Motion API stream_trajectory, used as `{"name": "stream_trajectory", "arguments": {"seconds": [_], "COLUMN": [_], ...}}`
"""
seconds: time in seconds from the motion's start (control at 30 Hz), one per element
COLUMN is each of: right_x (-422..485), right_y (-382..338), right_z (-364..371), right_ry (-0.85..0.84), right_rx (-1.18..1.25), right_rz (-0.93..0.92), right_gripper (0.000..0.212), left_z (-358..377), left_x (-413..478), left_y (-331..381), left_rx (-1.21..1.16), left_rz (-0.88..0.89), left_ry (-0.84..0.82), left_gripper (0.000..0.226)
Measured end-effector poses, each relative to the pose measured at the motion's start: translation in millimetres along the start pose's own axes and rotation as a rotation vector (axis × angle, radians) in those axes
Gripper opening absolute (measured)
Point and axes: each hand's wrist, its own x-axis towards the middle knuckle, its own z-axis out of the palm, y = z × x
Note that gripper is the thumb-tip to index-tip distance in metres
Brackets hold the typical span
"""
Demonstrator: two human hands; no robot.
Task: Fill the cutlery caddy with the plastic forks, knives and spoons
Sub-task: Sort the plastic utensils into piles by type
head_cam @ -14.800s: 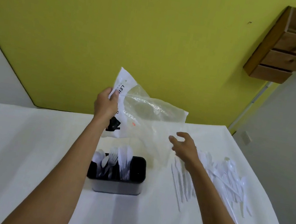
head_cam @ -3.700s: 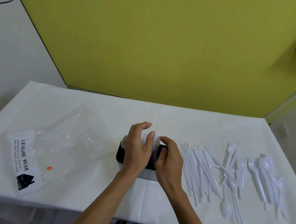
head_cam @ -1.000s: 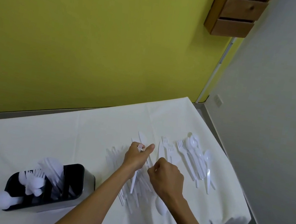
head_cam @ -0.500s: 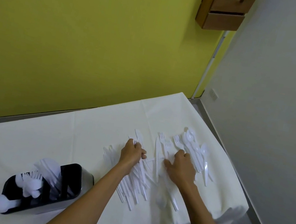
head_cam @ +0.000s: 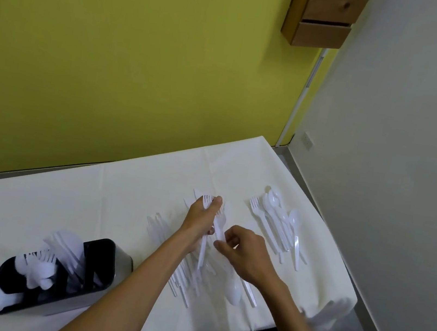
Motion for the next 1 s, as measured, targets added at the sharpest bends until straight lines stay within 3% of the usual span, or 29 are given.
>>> {"name": "stream_trajectory", "arguments": {"seconds": [0.23, 0.37, 0.43, 0.53, 0.67, 0.73, 0.9, 1.0], "right_x": [-4.3, 0.2, 6.6, 16.3, 19.6, 20.0, 10.2, -5.0], "right_y": [6.7, 1.3, 8.4, 31.1, 45.3, 46.1, 35.5, 13.4], "right_z": [1.3, -9.1, -16.6, -24.2, -18.1, -16.5, -18.8, -15.1], "right_ry": [0.077, -0.067, -0.016, 0.285, 0.268, 0.273, 0.332, 0.309], "right_rx": [0.181, 0.227, 0.216, -0.114, -0.469, -0.502, -0.28, -0.055], "right_rz": [0.005, 0.004, 0.075, 0.2, 0.344, 0.368, 0.321, 0.249], "right_gripper": [0.036, 0.045, 0.052, 0.037, 0.005, 0.012, 0.017, 0.012], "left_z": [4.4, 3.1, 0.8, -1.5, -4.4, -6.2, -7.6, -3.8], "left_x": [-11.2, -15.7, -14.8, -13.4, -14.9, -16.5, -14.5, -11.5], "left_y": [-0.6, 1.6, 2.6, 5.4, 3.5, 2.6, -3.5, -6.8], "left_rx": [-0.032, -0.085, -0.066, -0.069, -0.302, -0.378, -0.286, -0.215], "left_rz": [-0.002, 0.022, 0.035, 0.031, -0.025, -0.051, -0.07, -0.069], "left_ry": [-0.069, -0.17, -0.15, -0.069, -0.071, -0.073, -0.014, -0.012], "left_gripper": [0.037, 0.035, 0.033, 0.031, 0.018, 0.012, 0.013, 0.04]}}
